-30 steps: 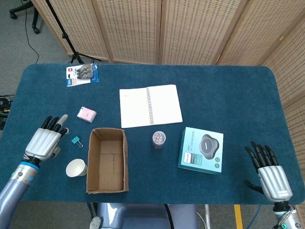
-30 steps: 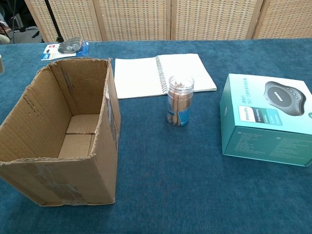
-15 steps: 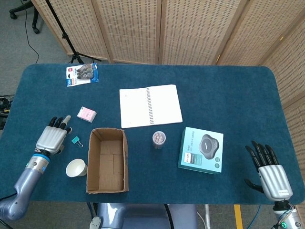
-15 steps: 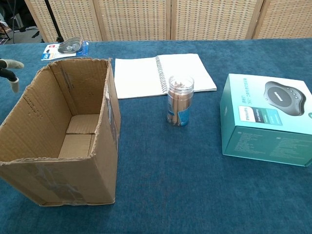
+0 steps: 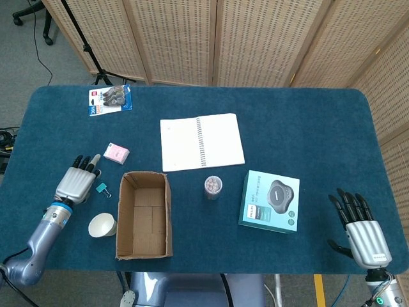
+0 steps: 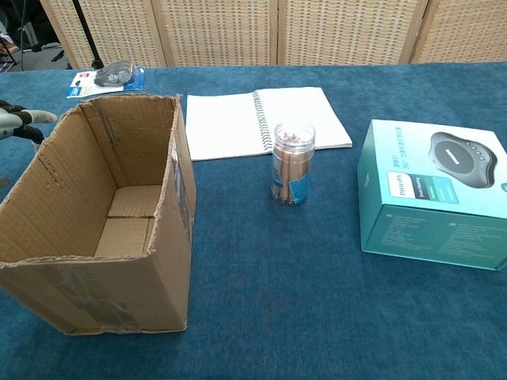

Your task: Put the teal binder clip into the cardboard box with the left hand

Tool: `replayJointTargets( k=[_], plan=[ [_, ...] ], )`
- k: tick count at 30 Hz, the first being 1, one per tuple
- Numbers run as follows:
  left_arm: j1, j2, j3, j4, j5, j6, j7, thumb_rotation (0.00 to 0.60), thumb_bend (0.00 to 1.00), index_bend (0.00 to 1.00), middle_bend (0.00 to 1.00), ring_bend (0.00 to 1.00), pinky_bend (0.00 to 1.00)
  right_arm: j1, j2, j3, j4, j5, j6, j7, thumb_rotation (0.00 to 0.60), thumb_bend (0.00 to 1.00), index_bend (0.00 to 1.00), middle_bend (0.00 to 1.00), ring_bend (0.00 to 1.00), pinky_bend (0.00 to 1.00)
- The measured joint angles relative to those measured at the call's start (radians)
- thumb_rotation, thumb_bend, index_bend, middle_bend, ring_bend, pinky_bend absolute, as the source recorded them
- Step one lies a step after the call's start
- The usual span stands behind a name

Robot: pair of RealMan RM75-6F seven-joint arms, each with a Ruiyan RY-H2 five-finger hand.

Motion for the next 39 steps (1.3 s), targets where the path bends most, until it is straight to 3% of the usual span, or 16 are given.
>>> replayJointTargets(
  k=[12,39],
  plan=[
    [-0.012,-0.018,0.037,0.074,0.11,-0.015,-0.059,0.6,0.33,0.34,0.0,0.0,0.0,0.0,-0.004,0.002,0.004,-0.001,0.006,0.001,0.6,0.16,0.02,0.0,0.0,0.0],
    [-0.004,-0.123,0.064,0.232,0.199,-0.023,-0.134,0.6,0.34,0.36,0.0,0.0,0.0,0.0,-0.008,0.005,0.01,-0.002,0.014,0.012,0.6,0.16,0.02,0.0,0.0,0.0]
  ],
)
